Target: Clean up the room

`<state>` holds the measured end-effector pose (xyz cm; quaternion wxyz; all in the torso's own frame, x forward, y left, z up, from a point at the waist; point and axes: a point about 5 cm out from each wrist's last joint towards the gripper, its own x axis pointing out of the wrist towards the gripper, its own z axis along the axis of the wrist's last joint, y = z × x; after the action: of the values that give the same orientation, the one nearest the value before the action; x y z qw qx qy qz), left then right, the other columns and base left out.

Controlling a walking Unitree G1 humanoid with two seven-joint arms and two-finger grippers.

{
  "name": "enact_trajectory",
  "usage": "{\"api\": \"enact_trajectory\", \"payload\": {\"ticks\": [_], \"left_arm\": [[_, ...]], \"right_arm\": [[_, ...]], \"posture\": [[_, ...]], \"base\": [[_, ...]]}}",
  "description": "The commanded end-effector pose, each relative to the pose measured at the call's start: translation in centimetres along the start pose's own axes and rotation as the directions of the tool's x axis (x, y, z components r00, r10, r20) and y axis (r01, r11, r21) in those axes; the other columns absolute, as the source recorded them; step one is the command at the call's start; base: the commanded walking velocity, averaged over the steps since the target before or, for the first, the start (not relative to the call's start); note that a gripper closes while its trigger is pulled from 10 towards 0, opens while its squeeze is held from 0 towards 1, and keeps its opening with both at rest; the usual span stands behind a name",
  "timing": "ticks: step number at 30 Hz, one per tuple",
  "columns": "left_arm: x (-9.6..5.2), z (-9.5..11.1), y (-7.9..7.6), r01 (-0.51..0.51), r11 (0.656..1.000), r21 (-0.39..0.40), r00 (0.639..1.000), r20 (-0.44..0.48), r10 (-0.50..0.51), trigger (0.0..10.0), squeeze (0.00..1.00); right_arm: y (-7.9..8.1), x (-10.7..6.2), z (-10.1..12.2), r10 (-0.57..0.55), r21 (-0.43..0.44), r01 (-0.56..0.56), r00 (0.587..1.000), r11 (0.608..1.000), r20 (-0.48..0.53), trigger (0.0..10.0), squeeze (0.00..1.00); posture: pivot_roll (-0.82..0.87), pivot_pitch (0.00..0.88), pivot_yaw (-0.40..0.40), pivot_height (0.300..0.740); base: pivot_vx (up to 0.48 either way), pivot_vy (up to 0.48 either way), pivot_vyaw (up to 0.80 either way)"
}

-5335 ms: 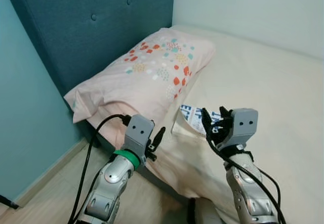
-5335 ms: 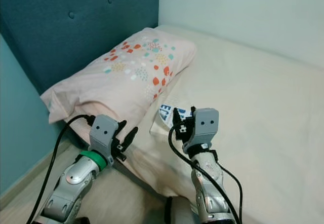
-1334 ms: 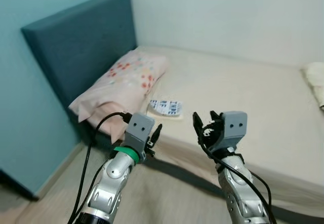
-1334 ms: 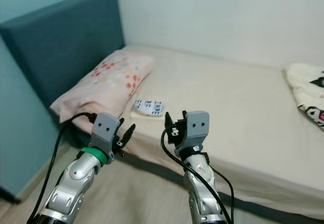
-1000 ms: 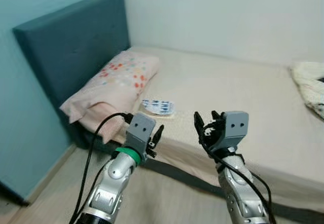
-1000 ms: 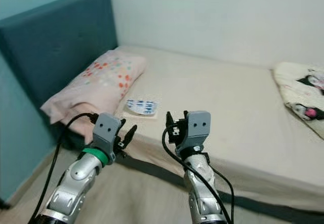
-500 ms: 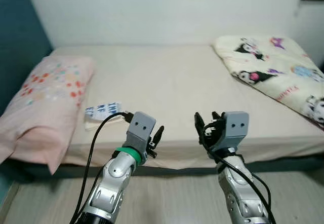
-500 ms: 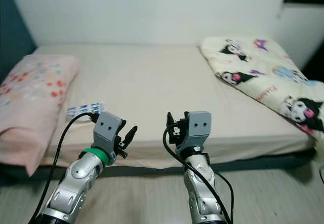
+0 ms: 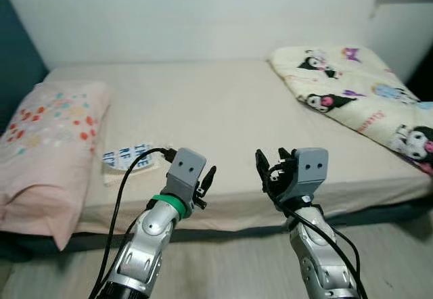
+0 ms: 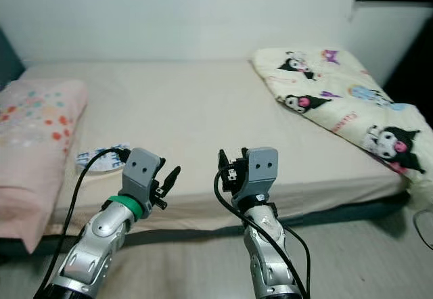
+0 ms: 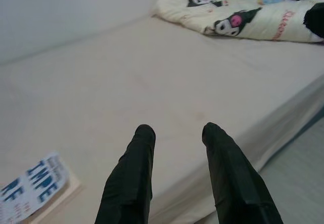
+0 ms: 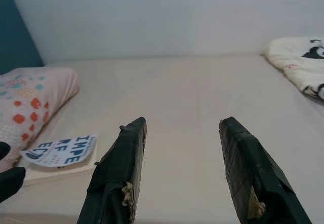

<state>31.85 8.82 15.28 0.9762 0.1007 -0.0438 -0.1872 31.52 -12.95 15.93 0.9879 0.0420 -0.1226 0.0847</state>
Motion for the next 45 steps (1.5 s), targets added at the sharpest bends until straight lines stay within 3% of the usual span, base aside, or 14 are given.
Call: {"api": "enact_trajectory", "payload": {"ticks": [1, 12, 45], "left_arm": [[-0.2, -0.59, -0.25, 0.011, 1.0, 0.005, 1.0, -0.012, -0.011, 10.0, 0.0], [-0.3, -0.37, -0.62, 0.04, 0.999, 0.02, 0.999, 0.023, -0.04, 10.0, 0.0], [-0.27, -0.52, -0.58, 0.046, 0.999, 0.015, 0.999, 0.022, -0.047, 10.0, 0.0]], "right_arm": [[-0.09, -0.21, -0.49, 0.0, 0.005, 0.0, 1.0, 1.0, -0.02, 10.0, 0.0], [-0.1, -0.23, -0.51, 0.003, 0.002, -0.003, 1.0, 1.0, -0.02, 10.0, 0.0], [-0.13, -0.3, -0.56, 0.002, 0.004, -0.002, 1.0, 1.0, -0.022, 10.0, 0.0]], "posture": [[-0.13, 0.06, 0.07, 0.74], [-0.13, 0.057, 0.068, 0.74], [-0.14, 0.059, 0.072, 0.74]], "base": [[0.0, 0.0, 0.0], [0.0, -0.05, 0.0], [0.0, -0.358, 0.0]]}}
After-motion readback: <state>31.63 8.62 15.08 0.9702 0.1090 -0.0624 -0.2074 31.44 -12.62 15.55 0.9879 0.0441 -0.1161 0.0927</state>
